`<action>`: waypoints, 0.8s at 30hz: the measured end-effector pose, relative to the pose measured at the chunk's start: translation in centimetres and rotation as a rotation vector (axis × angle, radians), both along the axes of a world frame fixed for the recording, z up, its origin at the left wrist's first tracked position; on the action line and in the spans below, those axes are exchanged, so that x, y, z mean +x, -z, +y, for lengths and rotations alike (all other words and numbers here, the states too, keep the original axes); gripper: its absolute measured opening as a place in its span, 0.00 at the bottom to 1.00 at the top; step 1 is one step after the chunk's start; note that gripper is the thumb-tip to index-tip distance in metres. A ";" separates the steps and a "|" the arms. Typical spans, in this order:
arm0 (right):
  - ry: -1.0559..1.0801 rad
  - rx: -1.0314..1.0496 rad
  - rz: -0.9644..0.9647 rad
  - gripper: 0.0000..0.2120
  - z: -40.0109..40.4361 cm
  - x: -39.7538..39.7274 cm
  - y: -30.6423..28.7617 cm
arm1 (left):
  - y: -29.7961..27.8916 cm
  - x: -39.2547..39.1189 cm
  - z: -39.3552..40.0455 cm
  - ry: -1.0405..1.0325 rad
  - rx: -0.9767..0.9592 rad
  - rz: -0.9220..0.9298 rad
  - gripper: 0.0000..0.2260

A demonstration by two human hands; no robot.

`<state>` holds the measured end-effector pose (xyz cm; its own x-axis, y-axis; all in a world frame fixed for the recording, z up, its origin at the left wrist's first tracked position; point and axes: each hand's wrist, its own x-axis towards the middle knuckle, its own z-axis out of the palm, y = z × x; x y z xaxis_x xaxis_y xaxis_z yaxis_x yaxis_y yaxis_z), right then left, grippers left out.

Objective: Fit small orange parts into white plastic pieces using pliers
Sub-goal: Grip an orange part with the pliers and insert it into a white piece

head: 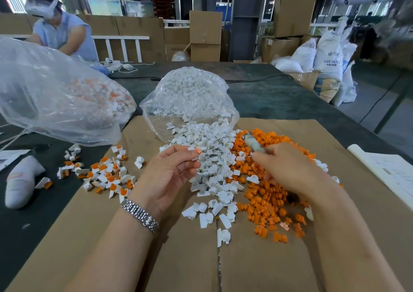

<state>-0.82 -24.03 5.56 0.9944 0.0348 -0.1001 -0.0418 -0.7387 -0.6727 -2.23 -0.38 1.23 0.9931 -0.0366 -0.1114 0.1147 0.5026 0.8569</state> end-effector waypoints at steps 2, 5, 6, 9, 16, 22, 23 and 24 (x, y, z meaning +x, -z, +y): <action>-0.038 0.233 0.039 0.11 0.5 -0.7 -0.9 | 0.0 0.0 0.0 -0.001 -0.009 -0.014 0.13; -0.212 0.304 0.195 0.07 1.8 -2.1 -1.6 | 0.0 0.1 0.1 -0.016 -0.028 -0.027 0.09; -0.242 0.300 0.230 0.08 2.3 -2.4 -1.5 | 0.0 0.1 0.1 -0.022 -0.032 -0.030 0.07; -0.274 0.261 0.253 0.07 3.6 -3.0 -1.1 | 0.0 -0.1 0.0 -0.041 -0.019 -0.049 0.04; -0.323 0.182 0.247 0.12 5.0 -3.9 -1.1 | -0.1 -0.3 -0.1 -0.084 0.034 -0.061 0.07; -0.319 0.115 0.145 0.15 5.1 -4.6 -0.9 | 0.1 -0.3 0.0 -0.096 0.120 -0.029 0.08; -0.319 0.090 0.124 0.16 5.3 -4.7 -0.9 | 0.1 -0.3 0.0 -0.098 0.122 -0.025 0.09; -0.321 0.068 0.109 0.18 5.4 -4.8 -0.9 | 0.1 -0.2 0.0 -0.101 0.122 -0.020 0.11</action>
